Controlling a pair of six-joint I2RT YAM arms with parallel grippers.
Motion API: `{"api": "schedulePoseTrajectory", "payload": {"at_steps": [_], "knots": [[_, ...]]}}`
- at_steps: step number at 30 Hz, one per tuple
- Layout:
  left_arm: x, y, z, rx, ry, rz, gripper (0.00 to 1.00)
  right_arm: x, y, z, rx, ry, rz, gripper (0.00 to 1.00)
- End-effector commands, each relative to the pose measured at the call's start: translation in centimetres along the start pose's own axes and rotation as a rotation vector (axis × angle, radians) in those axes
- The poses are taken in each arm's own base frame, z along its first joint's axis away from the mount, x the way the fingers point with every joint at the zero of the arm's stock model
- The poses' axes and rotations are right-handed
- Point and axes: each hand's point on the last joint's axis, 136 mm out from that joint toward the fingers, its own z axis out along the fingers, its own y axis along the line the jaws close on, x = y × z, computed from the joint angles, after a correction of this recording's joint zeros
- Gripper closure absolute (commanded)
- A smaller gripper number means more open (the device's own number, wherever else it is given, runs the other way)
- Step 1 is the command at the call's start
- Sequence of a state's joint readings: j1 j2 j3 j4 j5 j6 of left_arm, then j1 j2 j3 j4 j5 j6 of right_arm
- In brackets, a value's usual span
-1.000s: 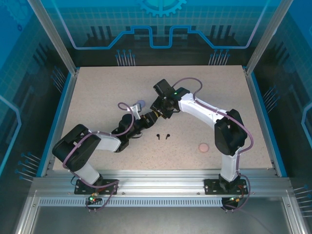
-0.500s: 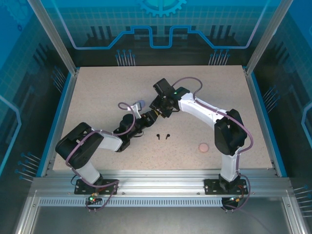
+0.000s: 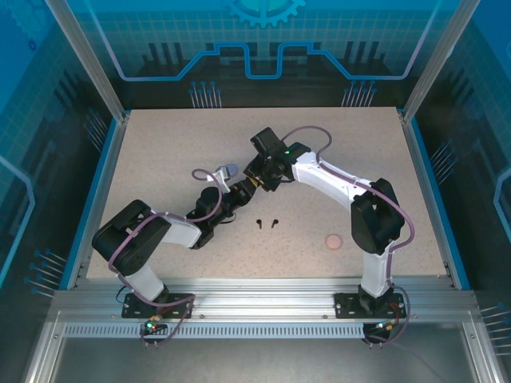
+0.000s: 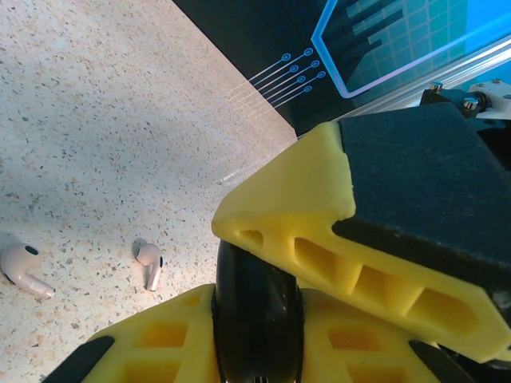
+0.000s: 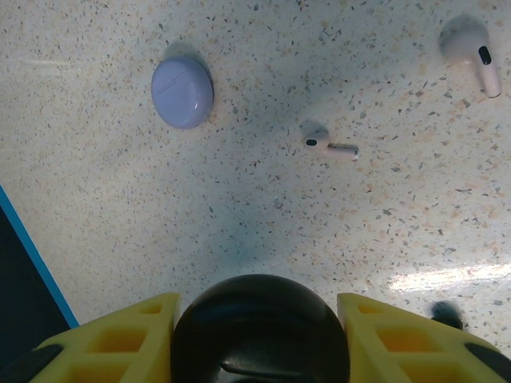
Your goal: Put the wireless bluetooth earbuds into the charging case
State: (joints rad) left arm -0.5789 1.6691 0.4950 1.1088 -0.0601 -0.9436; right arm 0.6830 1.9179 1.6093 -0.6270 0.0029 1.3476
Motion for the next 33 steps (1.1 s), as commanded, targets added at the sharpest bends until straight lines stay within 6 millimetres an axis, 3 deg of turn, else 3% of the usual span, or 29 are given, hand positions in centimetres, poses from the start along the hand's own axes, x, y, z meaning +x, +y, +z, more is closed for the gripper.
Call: {"api": "schedulePoseTrajectory", "payload": {"at_steps": [1, 3, 7, 11, 16, 20, 26, 33], "knots": [[-1.2, -0.3, 0.0, -0.001, -0.057, -0.009, 0.97, 1.1, 0.1, -0.4, 0.012, 0.032, 0.002, 0.43], [-1.0, -0.2, 0.0, -0.009, -0.045, -0.021, 1.0, -0.2, 0.5, -1.2, -0.009, 0.006, 0.01, 0.3], [-0.5, -0.3, -0.4, -0.022, 0.003, -0.026, 1.0, -3.7, 1.3, -4.2, -0.072, -0.075, -0.004, 0.23], [-0.3, -1.5, -1.0, -0.001, 0.098, 0.023, 1.0, -6.7, -0.3, -7.6, -0.09, -0.143, -0.058, 0.23], [-1.3, -3.3, -1.7, 0.075, 0.231, 0.08, 1.0, -8.0, -3.7, -10.0, -0.137, -0.179, -0.18, 0.23], [-1.7, -4.7, -2.2, 0.151, 0.35, 0.136, 1.0, -7.5, -5.4, -11.5, -0.203, -0.219, -0.35, 0.23], [-1.2, -7.4, -2.4, 0.291, 0.494, 0.197, 1.0, -3.9, -4.3, -13.3, -0.42, -0.193, -0.667, 0.23], [-0.4, -9.2, -2.4, 0.399, 0.624, 0.176, 1.0, -0.9, -3.9, -13.1, -0.561, -0.091, -0.779, 0.24]]}}
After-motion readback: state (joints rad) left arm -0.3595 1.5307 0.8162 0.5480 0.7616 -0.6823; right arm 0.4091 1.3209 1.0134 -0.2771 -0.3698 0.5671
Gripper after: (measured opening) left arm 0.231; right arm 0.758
